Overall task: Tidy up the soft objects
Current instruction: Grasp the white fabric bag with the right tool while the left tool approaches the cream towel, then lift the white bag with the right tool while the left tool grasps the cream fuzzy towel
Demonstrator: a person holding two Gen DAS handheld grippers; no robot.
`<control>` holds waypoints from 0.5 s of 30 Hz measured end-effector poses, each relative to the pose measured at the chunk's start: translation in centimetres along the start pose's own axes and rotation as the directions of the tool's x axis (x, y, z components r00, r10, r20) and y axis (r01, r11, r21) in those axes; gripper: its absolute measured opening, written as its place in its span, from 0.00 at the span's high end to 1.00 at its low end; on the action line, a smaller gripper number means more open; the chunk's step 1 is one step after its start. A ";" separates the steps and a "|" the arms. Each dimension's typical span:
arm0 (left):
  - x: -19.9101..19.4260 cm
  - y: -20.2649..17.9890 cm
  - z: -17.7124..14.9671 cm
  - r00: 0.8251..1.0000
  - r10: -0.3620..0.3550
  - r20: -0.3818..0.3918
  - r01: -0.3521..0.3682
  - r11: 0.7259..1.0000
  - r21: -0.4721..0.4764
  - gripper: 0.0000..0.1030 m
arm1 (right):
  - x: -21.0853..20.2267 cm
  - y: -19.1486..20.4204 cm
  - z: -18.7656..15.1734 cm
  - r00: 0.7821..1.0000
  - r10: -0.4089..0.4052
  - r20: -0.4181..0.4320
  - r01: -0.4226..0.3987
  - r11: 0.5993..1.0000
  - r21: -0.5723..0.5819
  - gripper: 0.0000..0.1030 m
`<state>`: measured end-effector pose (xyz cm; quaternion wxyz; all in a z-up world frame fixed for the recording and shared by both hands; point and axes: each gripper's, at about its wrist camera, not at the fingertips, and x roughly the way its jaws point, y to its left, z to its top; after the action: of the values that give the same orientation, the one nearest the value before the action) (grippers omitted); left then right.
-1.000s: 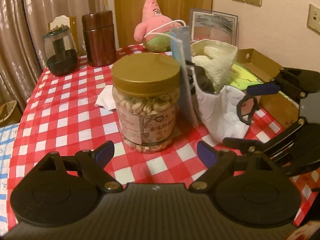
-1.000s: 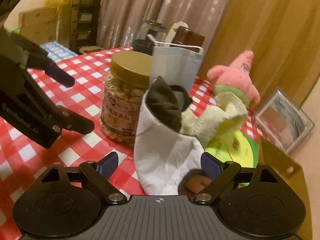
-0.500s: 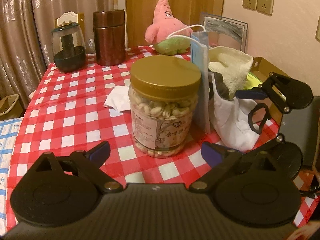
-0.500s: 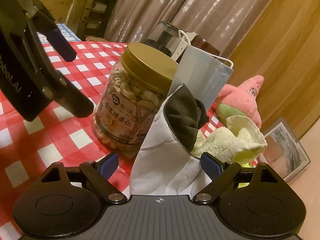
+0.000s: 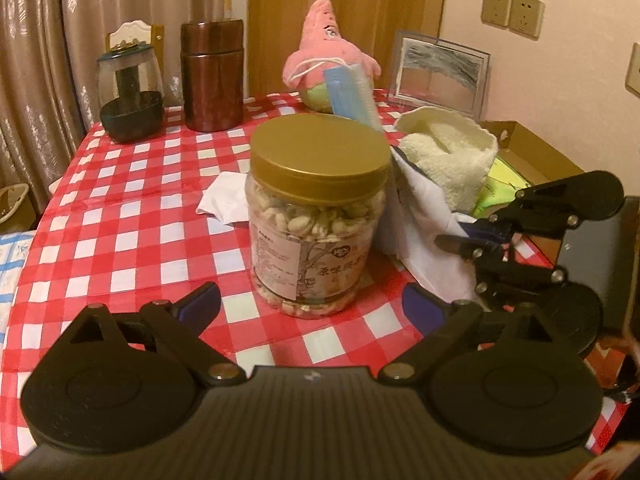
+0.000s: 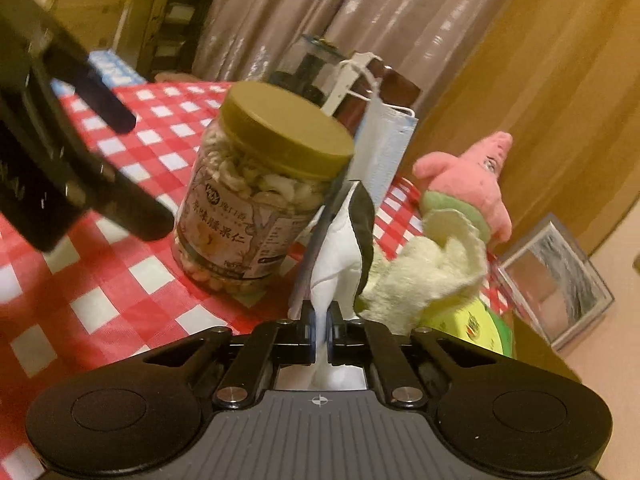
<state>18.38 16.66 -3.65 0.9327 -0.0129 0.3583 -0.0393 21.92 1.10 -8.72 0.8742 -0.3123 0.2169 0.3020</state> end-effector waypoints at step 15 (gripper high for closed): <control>-0.6 -2.7 -0.2 0.997 -0.068 0.030 0.066 0.995 0.071 0.07 | -8.2 -4.2 -1.5 0.999 -0.028 0.019 0.022 0.966 0.256 0.96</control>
<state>17.63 14.04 -3.26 0.9364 0.0072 0.3409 -0.0828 18.48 -5.78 -3.39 0.9133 -0.1964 0.2402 0.2638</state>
